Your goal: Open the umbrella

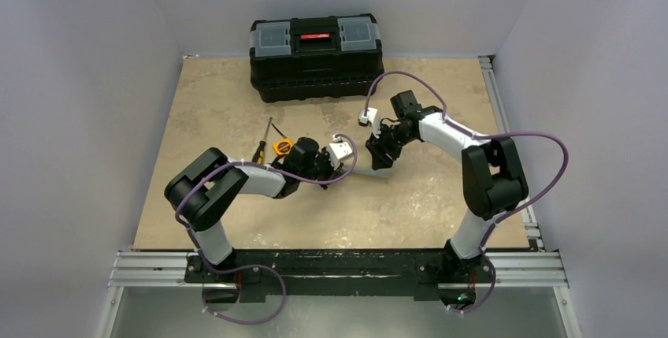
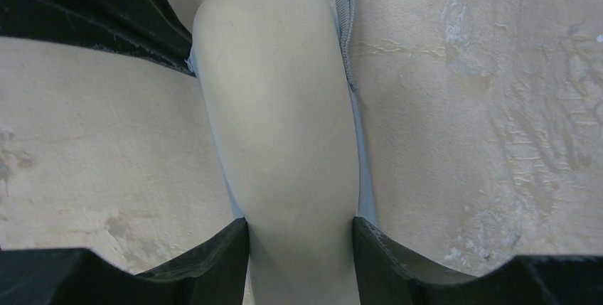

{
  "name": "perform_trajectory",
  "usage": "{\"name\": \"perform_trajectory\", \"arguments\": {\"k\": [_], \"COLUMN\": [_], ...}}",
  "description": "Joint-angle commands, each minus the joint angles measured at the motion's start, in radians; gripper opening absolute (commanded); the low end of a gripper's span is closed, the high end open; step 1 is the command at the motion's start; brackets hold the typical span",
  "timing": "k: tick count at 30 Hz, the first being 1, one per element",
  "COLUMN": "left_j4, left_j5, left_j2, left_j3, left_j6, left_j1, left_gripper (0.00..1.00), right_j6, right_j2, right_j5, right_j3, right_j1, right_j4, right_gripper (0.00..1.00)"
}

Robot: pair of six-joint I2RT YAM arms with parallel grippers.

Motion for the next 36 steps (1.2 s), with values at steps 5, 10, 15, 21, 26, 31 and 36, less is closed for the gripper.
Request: {"name": "perform_trajectory", "arguments": {"k": [5,10,15,21,26,31,36], "left_j4": [-0.014,-0.108,-0.18,-0.189,-0.208,-0.19,-0.172], "left_j5": [-0.075,-0.005,0.06,0.125,0.142,0.133,0.137], "left_j2": [-0.015,0.032,0.06,0.101,0.11,0.103,0.099], "left_j3": [0.059,0.143,0.214,0.273,0.296,0.285,0.272], "left_j6": [-0.208,-0.202,-0.079,-0.035,-0.037,-0.049,-0.042], "left_j1": [-0.031,0.096,0.132,0.134,0.134,0.133,0.132], "left_gripper": [0.0,0.0,0.0,0.0,0.0,0.0,0.0], "right_j6": [0.278,0.207,0.052,0.07,0.237,0.434,0.54], "right_j2": [0.033,0.046,0.015,0.013,0.083,0.168,0.217], "right_j5": [-0.078,-0.206,-0.245,-0.184,-0.159,-0.149,-0.12], "right_j3": [0.035,0.089,0.123,0.162,0.226,0.265,0.271], "right_j1": [0.006,0.0,-0.027,-0.04,-0.04,-0.039,-0.037], "right_j4": [0.055,-0.125,-0.287,-0.215,-0.124,-0.033,0.014], "right_gripper": [0.0,0.28,0.56,0.63,0.72,0.74,0.67]}}
